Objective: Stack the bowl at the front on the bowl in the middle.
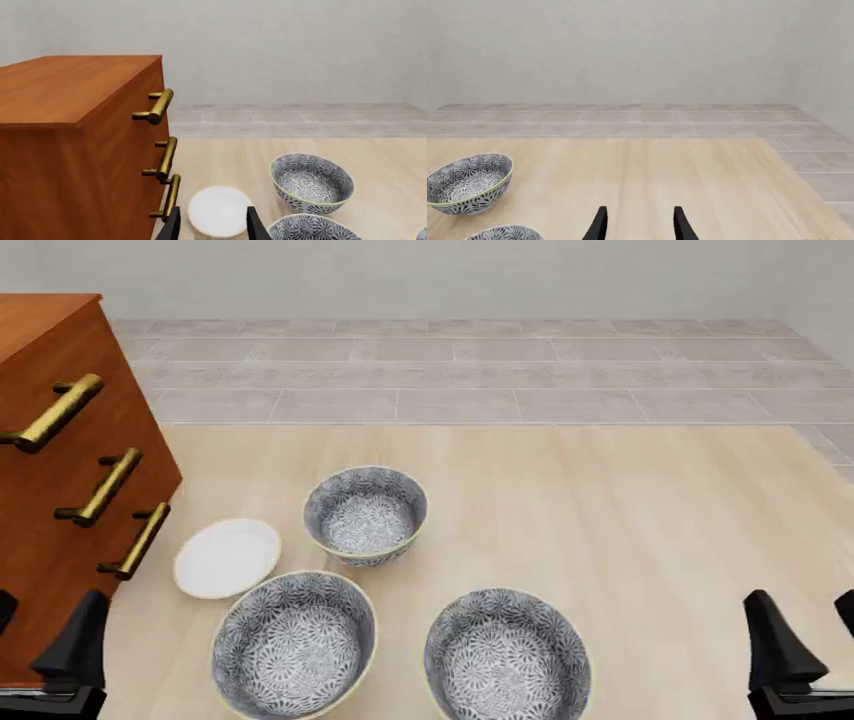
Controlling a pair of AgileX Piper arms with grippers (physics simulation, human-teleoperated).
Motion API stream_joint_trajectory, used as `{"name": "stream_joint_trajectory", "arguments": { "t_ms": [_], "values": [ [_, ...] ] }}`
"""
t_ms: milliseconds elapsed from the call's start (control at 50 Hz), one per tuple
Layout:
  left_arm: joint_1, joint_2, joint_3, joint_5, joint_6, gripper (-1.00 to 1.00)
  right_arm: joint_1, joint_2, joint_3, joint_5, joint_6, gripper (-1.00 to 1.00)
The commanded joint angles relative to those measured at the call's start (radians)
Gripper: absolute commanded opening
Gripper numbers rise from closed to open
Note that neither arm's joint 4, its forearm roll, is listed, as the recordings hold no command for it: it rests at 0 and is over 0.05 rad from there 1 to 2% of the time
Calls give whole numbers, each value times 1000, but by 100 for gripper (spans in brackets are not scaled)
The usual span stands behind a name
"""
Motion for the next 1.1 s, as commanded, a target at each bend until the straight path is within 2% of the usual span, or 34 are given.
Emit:
{"name": "stream_joint_trajectory", "arguments": {
  "t_ms": [20,240,280,380,500,520,540,580,600,620,720,740,880,900,1100],
  "values": [
    [1,2,0,11,-5,100,7,-2,1,2,21,100],
    [14,14,0,3,-5,100,27,-2,2,10,26,100],
    [17,12,0,7,-6,100,47,-2,-1,26,44,100],
    [18,19,0,6,-4,100,91,-2,-48,116,52,100],
    [15,30,1,3,-7,100,191,3,-114,259,82,100],
    [16,32,1,3,-9,100,194,28,-115,250,82,100],
    [17,37,1,-1,-8,100,213,102,-115,192,112,100],
    [20,34,1,2,-10,100,224,160,-125,159,94,100],
    [22,36,1,0,-10,100,242,190,-134,149,120,100],
    [26,45,1,-7,-12,100,253,254,-157,118,110,100],
    [23,43,1,-5,-11,100,306,380,-203,82,131,100],
    [24,47,1,-7,-11,100,305,402,-219,77,112,100],
    [22,70,1,-24,-11,100,338,522,-304,66,98,100],
    [19,69,1,-22,-9,100,348,609,-330,45,98,100],
    [15,79,1,-30,-8,100,449,867,-529,72,160,100]
  ]
}}
